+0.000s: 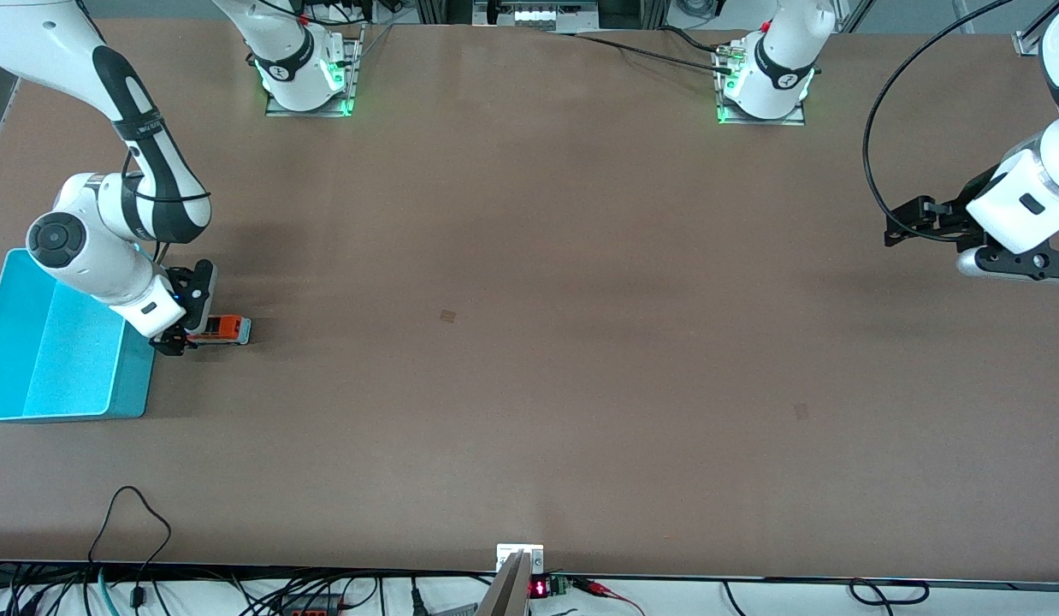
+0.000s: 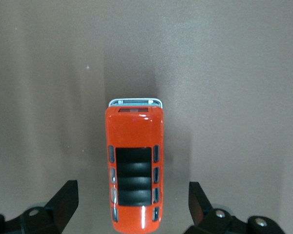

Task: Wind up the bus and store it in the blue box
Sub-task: 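Close the right gripper on the orange bus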

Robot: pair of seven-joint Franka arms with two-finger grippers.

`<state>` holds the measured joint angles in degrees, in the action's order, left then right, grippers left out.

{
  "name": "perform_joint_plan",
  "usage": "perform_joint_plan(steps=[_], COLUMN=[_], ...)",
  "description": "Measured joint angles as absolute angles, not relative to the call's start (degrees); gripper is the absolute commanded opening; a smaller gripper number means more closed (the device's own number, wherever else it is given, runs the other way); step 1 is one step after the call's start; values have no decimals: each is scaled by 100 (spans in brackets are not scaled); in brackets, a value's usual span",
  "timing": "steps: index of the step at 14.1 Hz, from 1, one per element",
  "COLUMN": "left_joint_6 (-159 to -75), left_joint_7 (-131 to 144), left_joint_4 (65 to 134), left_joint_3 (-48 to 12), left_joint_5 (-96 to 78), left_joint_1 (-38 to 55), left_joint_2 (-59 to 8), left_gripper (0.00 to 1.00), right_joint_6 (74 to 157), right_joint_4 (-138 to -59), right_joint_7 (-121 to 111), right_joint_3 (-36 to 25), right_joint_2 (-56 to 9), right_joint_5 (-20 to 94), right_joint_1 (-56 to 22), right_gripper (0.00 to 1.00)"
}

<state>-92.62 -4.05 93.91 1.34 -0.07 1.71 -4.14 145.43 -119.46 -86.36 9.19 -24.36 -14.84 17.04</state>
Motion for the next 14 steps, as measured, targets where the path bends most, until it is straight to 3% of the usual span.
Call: perform_joint_plan(steps=[4,9,11,12,14], left_joint_6=[-9259,-9259,-9259,-9259,-9258], left_joint_7=[-403,-399,-372,-355,-196], left_joint_4=[9391,9389,9383,9377,9365], left_joint_3=[133,102,67,29,-69], left_joint_5=[-7,-7,-7,-7,-7], left_joint_1=[172,178,178,180,183], left_joint_2=[-414,-414,-409,-397,-343], left_gripper=[100,100,100,100,100], right_joint_6=[14854,15041,15037,15042,15042], right_joint_4=[-11947,-11941,-11940,-11936,-11933], right_joint_7=[-8642,-8646,-8646,-8646,-8646], right_joint_3=[985,1104,1110,1110,1110], right_joint_2=[-2642,-2850,-2842,-2845,-2848], right_joint_5=[-1484,-1484,-1484,-1484,-1484], right_joint_1=[1712,1714,1714,1715,1720], right_gripper=[97,38,8,0,0])
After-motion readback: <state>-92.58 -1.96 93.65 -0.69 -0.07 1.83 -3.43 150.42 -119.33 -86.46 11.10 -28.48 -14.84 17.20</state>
